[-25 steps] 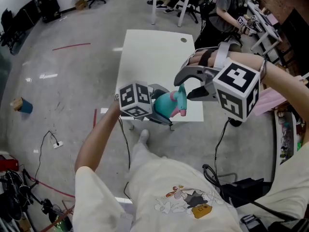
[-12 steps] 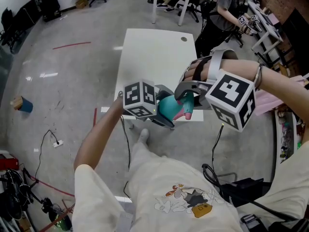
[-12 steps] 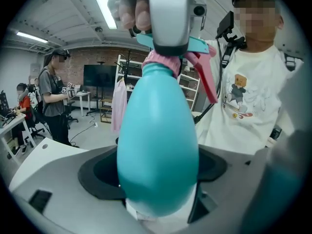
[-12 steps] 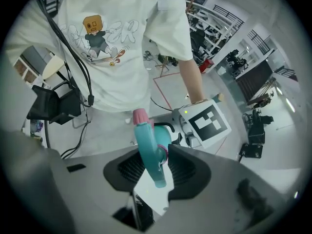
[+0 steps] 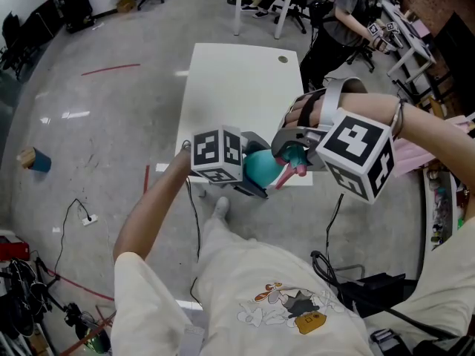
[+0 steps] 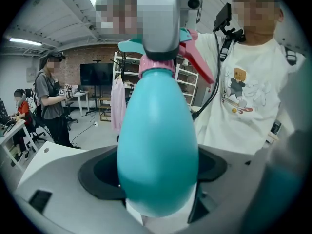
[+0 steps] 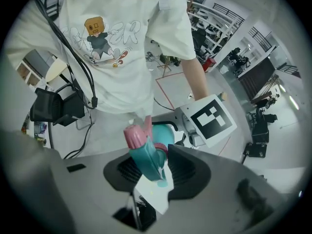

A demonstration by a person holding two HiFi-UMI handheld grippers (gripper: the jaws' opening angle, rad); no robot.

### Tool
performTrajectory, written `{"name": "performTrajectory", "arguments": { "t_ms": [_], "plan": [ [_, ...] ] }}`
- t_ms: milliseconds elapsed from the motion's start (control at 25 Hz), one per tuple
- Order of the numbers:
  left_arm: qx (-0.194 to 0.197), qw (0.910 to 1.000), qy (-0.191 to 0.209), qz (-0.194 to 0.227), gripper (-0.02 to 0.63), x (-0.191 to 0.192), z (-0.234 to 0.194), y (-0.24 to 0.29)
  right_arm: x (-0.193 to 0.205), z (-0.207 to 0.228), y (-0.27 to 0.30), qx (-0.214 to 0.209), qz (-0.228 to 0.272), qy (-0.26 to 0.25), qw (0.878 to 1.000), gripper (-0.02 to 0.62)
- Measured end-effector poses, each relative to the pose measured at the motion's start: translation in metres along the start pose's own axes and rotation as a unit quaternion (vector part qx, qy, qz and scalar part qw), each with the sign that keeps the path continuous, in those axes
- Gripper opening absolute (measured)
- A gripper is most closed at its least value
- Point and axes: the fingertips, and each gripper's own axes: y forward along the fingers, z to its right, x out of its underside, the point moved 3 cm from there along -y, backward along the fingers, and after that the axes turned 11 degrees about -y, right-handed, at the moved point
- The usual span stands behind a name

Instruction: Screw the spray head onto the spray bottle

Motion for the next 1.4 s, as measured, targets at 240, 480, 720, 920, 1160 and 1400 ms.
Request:
{"name": "performTrajectory", "arguments": {
  "t_ms": [240,480,720,920,1160,1400],
  "plan": [
    [-0.015,0.9998,0.005,0.010,0.417,-0.004,-0.001,-0.004,0.001,0.004,-0.004,-0.004,0.013,0.022,1.000,0.129],
    [-0.127,0.9914,-0.021,0.024,0.417,-0.005,-0.026,-0.008,0.021,0.008,0.001,-0.007,0.004,0.100,0.995,0.129],
    [-0.296,0.9521,-0.057,0.053,0.419,-0.012,-0.047,-0.023,0.042,0.018,-0.005,0.010,0.032,0.241,0.970,0.129],
    [-0.415,0.8992,-0.106,0.088,0.420,-0.009,-0.060,-0.035,0.051,0.032,-0.005,0.035,0.037,0.344,0.938,0.129],
    [-0.554,0.8177,-0.129,0.090,0.420,-0.002,-0.074,-0.054,0.068,0.045,-0.001,0.056,0.024,0.512,0.857,0.129],
    [-0.613,0.7711,-0.139,0.103,0.420,-0.002,-0.076,-0.060,0.074,0.051,-0.005,0.070,0.058,0.622,0.778,0.129]
  ]
}}
